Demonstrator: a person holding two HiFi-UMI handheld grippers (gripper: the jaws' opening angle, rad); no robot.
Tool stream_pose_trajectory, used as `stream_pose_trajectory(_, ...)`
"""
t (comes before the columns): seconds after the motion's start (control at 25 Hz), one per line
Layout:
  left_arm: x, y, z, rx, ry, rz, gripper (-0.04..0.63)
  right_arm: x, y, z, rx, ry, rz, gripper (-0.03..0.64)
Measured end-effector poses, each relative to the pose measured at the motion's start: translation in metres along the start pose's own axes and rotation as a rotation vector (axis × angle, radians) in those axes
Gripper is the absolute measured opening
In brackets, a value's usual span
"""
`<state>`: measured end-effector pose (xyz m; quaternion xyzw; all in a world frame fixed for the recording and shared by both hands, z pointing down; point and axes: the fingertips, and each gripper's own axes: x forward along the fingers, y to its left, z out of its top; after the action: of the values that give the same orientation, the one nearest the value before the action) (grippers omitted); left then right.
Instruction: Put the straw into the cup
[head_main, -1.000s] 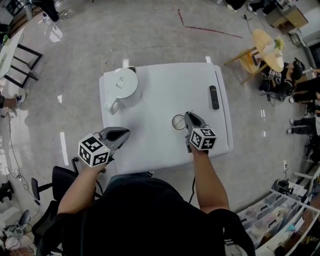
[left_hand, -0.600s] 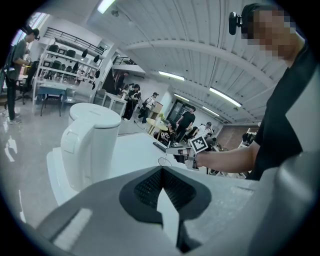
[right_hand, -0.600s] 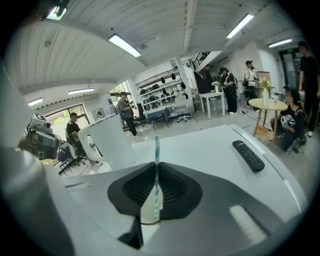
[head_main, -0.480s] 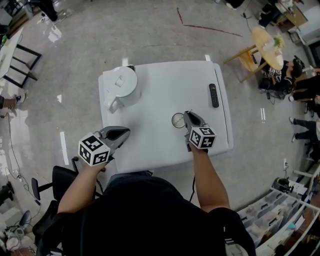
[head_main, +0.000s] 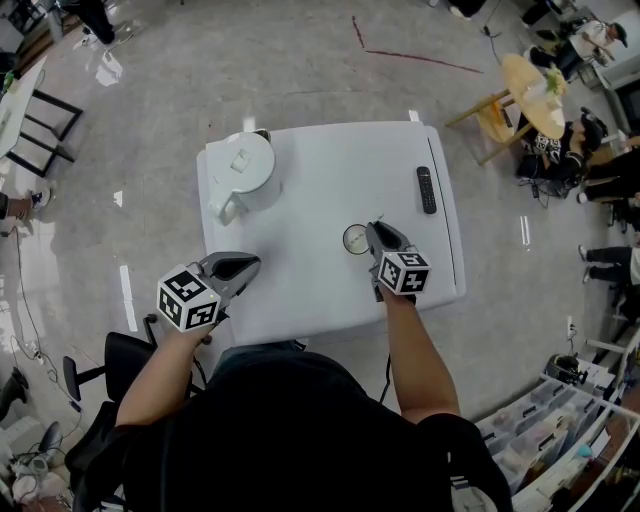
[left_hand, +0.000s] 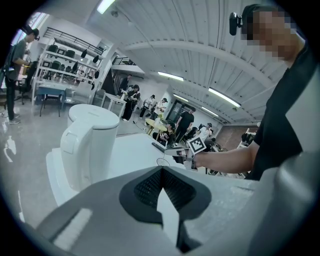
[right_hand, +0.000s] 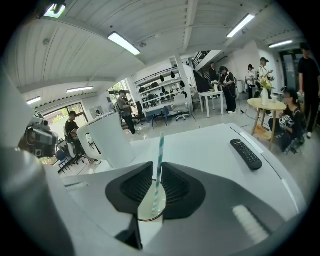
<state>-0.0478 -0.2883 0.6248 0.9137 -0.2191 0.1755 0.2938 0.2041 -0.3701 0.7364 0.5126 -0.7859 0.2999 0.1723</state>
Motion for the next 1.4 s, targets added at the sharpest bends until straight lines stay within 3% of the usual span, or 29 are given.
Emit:
stream_pose_trajectory(0.72, -0.008, -0.023, 0.003, 0.033, -0.015, -0.012, 0.001, -0.029, -0.003, -0.007, 0.015, -0.007, -0.033, 0.103)
stream_pose_trajectory(1.4, -0.016, -0.074, 0.012, 0.108, -0.029, -0.037, 0.001, -0.1, -0.004, -0.005, 0.024, -0.065, -0.052, 0.098)
